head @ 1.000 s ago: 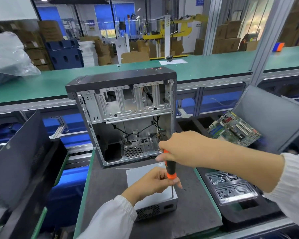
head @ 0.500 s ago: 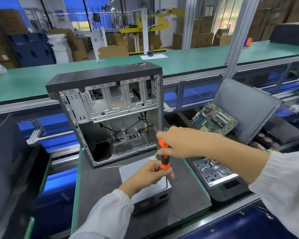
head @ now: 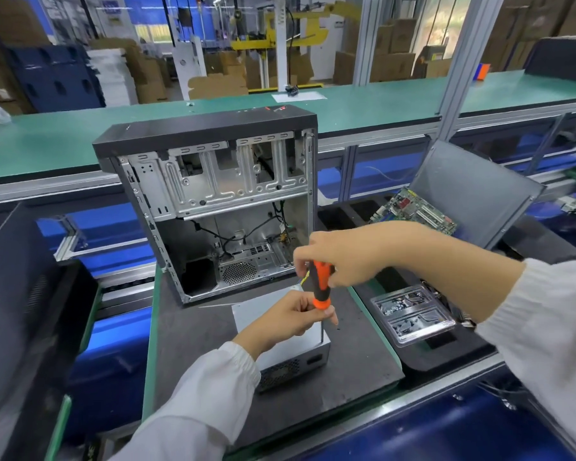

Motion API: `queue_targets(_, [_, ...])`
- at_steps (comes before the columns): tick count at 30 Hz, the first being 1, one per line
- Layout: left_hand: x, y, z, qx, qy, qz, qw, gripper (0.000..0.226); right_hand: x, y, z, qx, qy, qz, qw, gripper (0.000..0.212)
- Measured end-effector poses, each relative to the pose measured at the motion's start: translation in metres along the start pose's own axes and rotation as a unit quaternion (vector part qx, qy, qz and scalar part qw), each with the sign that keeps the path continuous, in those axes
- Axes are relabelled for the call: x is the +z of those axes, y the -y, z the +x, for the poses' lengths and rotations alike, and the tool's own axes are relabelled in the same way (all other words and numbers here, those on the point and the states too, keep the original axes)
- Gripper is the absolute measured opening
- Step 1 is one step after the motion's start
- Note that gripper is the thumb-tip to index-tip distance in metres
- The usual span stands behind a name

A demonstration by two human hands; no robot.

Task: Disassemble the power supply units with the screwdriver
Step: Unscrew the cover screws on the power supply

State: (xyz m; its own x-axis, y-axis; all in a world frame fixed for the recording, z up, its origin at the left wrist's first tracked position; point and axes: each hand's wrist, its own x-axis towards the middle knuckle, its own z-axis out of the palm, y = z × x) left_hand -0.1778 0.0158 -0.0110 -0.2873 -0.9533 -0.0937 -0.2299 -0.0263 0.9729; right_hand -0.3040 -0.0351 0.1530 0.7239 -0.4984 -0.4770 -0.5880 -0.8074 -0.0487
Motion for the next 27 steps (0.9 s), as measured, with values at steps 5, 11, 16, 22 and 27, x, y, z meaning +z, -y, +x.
queue_targets(5, [0.001, 0.000, -0.001, 0.016, -0.005, -0.014, 1.000, 0.016, 0.008, 0.000, 0.003, 0.069, -0.104, -0.042, 0.991, 0.058])
queue_targets(11, [0.004, -0.001, -0.002, 0.000, -0.012, -0.005, 1.000, 0.025, 0.005, -0.005, 0.006, 0.001, -0.017, -0.012, 1.000, 0.022])
queue_targets(16, [0.004, -0.003, -0.002, -0.001, -0.026, 0.004, 1.000, 0.018, 0.001, -0.006, -0.003, 0.002, -0.029, 0.057, 0.998, 0.054])
queue_targets(22, [0.009, -0.004, -0.004, -0.015, -0.039, 0.013, 0.999, 0.026, 0.011, -0.005, 0.004, -0.020, -0.081, -0.059, 0.995, 0.013])
queue_targets(27, [0.012, -0.006, -0.004, -0.009, -0.044, 0.011, 0.999, 0.024, 0.002, -0.011, -0.005, -0.061, -0.057, -0.012, 0.996, 0.061])
